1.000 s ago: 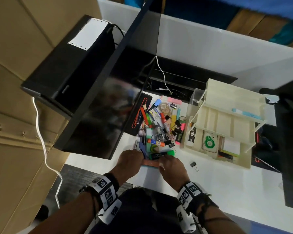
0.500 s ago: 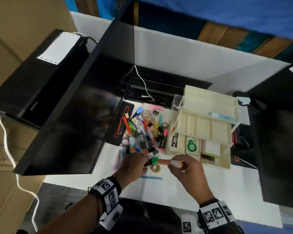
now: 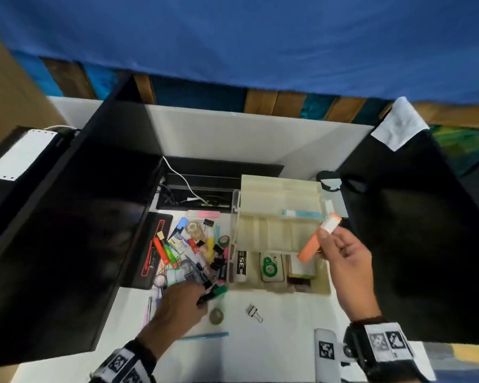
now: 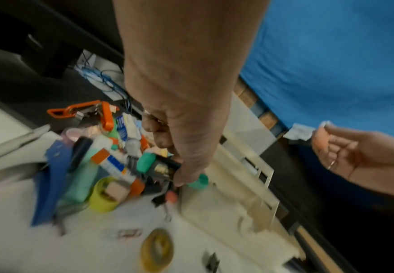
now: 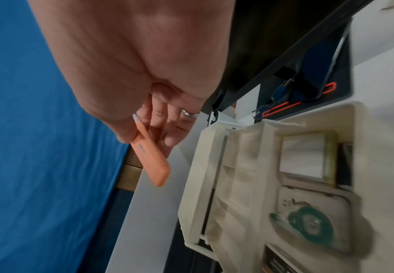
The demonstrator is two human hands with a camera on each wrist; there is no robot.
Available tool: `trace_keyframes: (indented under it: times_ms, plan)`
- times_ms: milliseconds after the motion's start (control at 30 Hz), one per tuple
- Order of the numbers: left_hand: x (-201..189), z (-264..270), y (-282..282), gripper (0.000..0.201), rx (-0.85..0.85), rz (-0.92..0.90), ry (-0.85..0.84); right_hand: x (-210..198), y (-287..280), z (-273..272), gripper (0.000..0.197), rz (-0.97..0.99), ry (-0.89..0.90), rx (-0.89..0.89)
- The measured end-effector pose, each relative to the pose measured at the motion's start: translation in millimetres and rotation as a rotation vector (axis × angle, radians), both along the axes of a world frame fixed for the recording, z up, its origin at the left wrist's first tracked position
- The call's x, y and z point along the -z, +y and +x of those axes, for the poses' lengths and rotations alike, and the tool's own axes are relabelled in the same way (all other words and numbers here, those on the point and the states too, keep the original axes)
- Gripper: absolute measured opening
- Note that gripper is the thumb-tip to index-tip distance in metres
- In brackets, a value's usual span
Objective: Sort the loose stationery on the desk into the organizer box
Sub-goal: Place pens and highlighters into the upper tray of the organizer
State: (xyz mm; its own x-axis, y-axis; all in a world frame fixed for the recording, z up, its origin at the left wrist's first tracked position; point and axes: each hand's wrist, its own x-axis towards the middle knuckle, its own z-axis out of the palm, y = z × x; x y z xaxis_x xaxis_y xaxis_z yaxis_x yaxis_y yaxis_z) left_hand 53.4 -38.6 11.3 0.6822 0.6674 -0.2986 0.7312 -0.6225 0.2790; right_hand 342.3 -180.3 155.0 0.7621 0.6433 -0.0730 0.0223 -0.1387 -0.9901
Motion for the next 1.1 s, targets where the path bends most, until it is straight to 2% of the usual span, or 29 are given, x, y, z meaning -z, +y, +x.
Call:
trace_keyframes:
  times_ms: [133, 200, 267, 400, 467, 533, 667, 767, 933, 1100]
  plan:
    - [-32, -1, 9, 0.017, -0.04, -0.004, -0.191, 0, 17, 32, 0.019, 0.023, -0.038, -0.068]
    - [-49, 1, 10, 0.014, -0.1, -0.096, -0.263, 1, 26, 48, 0.02, 0.03, -0.069, -0.119]
    - [-64, 5, 10, 0.017, -0.179, -0.187, -0.314, 2, 39, 66, 0.024, 0.004, -0.186, -0.188]
    - [-93, 25, 2, 0.014, -0.261, -0.39, -0.401, 30, 83, 121, 0.029, -0.258, -0.626, -0.349]
    - [-107, 41, -6, 0.009, -0.285, -0.473, -0.412, 51, 107, 143, 0.029, -0.409, -0.701, -0.429]
    - [-117, 60, -13, 0.014, -0.321, -0.534, -0.434, 66, 123, 153, 0.031, -0.513, -0.727, -0.511]
    - [-122, 88, -20, 0.018, -0.349, -0.554, -0.563, 80, 127, 147, 0.042, -0.704, -0.81, -0.652]
    - [-121, 101, -23, 0.016, -0.364, -0.541, -0.641, 92, 121, 146, 0.04, -0.679, -0.804, -0.572]
    - [-119, 114, -27, 0.017, -0.357, -0.53, -0.701, 100, 114, 139, 0.029, -0.532, -0.85, -0.422]
    - [-117, 127, -28, 0.01, -0.336, -0.469, -0.792, 108, 105, 139, 0.025, -0.466, -0.846, -0.402]
